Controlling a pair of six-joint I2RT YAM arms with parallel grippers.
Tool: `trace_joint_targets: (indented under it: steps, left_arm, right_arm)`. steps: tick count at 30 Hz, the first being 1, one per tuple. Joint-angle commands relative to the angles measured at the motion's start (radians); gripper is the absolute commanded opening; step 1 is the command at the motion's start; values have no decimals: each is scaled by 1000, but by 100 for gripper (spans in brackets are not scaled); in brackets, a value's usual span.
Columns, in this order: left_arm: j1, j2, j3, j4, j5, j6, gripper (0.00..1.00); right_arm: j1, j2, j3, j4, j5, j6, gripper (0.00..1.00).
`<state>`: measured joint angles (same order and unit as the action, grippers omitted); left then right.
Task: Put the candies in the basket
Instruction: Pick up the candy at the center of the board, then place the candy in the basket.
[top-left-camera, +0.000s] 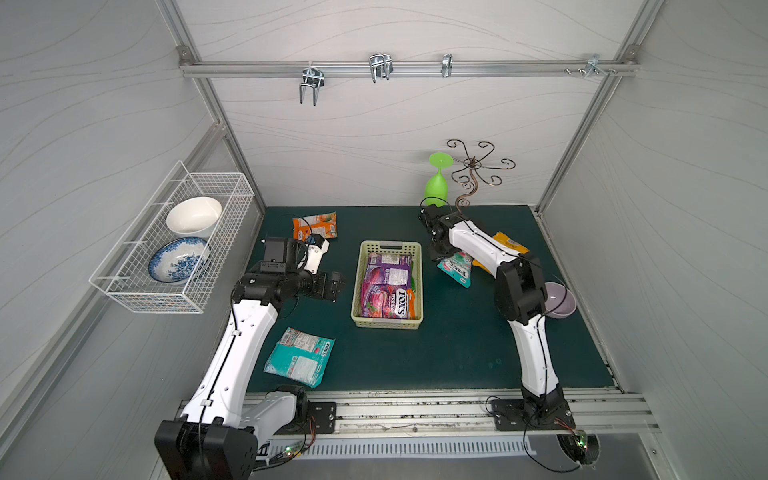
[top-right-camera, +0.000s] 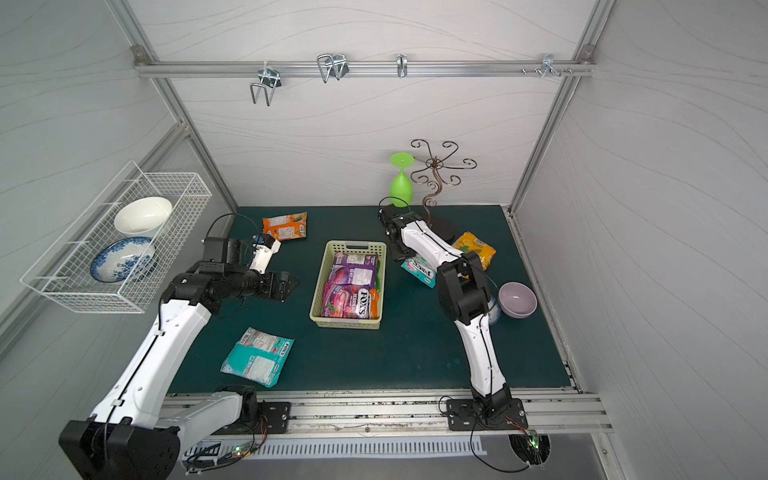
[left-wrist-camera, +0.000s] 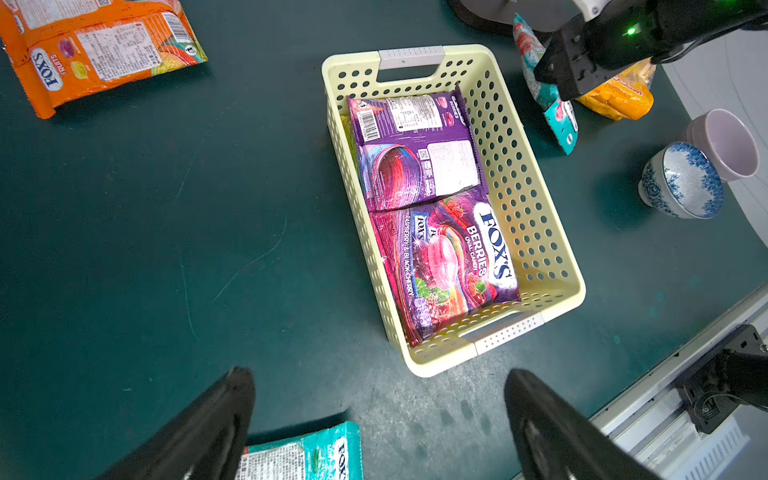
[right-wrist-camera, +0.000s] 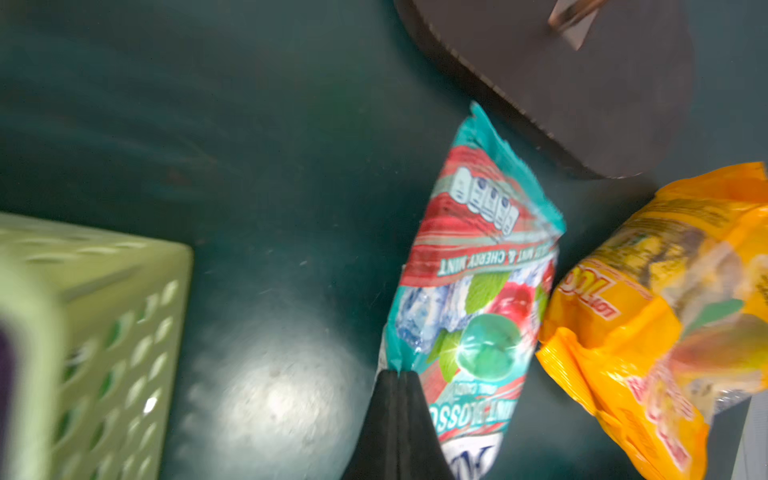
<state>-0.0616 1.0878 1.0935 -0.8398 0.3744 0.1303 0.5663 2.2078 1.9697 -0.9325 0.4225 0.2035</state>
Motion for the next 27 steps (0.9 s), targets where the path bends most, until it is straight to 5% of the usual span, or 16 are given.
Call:
trace_joint_targets:
  steps: [1, 16, 27]
  left_arm:
    - [-4, -12, 19, 28, 6, 8, 98]
    - [0, -20, 14, 28, 3, 13, 98]
    - [0, -27, 36, 6, -7, 10, 98]
  right_arm:
    - [21, -102, -17, 4, -28, -41, 0]
    - [53, -333, -55, 32, -275, -226, 0]
    - [217, -439, -133, 177, -212, -669, 0]
